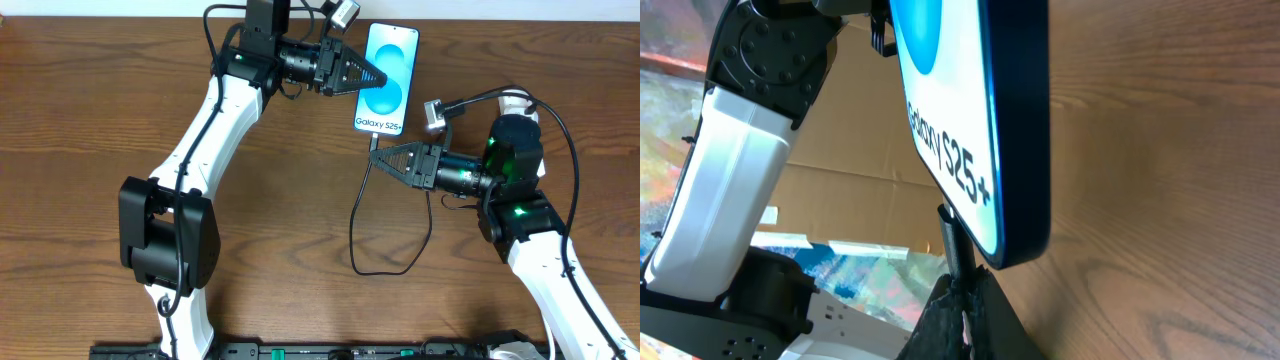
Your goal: Plug charger to phone and switch on socket
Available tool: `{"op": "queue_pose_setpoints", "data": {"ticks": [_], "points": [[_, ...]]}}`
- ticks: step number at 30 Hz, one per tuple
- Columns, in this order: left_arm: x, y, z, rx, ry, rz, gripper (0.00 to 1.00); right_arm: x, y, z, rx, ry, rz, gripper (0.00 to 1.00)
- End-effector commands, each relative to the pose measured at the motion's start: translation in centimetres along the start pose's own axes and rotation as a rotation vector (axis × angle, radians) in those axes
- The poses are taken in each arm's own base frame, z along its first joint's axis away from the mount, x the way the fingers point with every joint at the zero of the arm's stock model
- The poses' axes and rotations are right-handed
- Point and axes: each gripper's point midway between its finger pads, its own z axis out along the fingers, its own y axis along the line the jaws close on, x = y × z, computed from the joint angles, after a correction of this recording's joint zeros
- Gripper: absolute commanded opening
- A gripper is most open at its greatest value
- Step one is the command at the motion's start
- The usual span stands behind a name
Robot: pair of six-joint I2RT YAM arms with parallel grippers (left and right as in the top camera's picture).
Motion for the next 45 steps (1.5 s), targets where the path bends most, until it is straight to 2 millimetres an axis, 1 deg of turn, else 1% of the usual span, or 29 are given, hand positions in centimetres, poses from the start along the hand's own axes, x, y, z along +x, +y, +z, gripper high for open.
{"op": "queue_pose_setpoints", "data": {"ticks": [1, 5, 18, 26, 45], "points": [[0.3, -2.56, 0.02, 0.023, 0.015, 0.076, 0.07, -0.34, 0.0, -0.24, -0.002, -0.008, -0.012, 0.01], [0.3, -2.56, 0.02, 0.024, 0.015, 0.075, 0.07, -0.58, -0.15, -0.47, 0.002, -0.017, -0.009, 0.01], [0.31, -2.56, 0.02, 0.024, 0.016, 0.066, 0.07, -0.47, -0.29, -0.46, 0.006, -0.013, 0.0, 0.01], [0.3, -2.56, 0.02, 0.024, 0.016, 0.064, 0.07, -0.04, -0.6, -0.44, 0.013, 0.002, 0.013, 0.01], [0.21, -2.46, 0.03, 0.017, 0.01, 0.076, 0.07, -0.11, -0.49, -0.46, 0.009, 0.001, 0.003, 0.01]]}}
